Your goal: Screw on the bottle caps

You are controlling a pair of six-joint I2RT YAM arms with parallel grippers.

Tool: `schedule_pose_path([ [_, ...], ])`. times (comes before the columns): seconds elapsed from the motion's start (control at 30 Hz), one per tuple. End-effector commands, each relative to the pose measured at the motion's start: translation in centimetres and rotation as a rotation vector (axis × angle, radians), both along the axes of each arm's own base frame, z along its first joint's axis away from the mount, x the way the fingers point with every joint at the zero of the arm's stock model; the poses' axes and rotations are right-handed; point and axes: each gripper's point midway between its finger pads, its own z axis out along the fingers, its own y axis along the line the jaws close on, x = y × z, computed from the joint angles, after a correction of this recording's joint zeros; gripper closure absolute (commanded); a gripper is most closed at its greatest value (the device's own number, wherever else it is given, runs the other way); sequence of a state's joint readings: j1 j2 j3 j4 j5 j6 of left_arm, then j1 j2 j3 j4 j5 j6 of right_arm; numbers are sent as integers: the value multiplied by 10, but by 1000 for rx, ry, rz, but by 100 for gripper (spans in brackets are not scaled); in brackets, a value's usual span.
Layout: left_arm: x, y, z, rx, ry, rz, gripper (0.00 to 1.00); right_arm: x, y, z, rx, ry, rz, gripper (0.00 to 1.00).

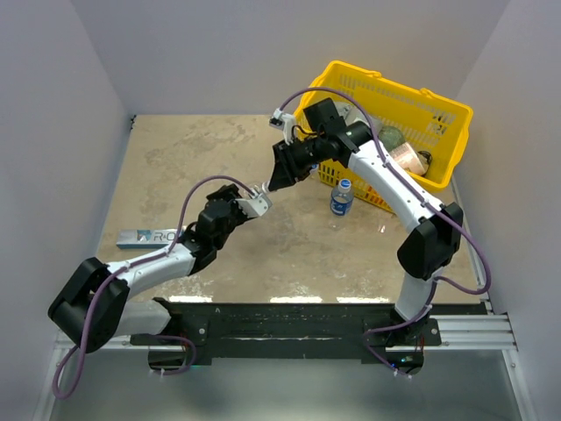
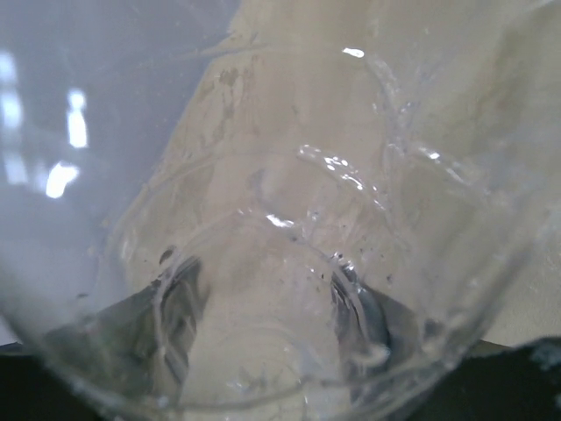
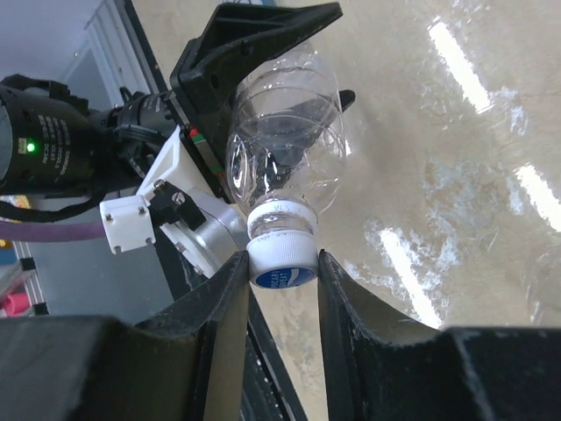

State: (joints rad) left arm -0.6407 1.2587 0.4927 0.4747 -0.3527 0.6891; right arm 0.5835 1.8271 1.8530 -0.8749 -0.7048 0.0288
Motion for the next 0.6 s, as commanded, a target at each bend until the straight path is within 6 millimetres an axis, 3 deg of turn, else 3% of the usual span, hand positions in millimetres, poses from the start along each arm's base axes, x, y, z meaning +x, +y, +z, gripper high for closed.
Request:
schedule_pose_path([
  [0.0,27,-10,99,-248,-217,52,100,-29,12,2,-7,129,44,100],
  [0.23,19,-15,117,-105,-374,-55,100,-19,1,-2,-92,42,7,100],
  [0.4,9,-30,110,-108,-363,-144,100,-8,-15,-2,-192,-82,-21,100],
  [0.57,0,-45,99,-210,-282,-207,100,-19,-15,-1,-288,-198,6,100],
])
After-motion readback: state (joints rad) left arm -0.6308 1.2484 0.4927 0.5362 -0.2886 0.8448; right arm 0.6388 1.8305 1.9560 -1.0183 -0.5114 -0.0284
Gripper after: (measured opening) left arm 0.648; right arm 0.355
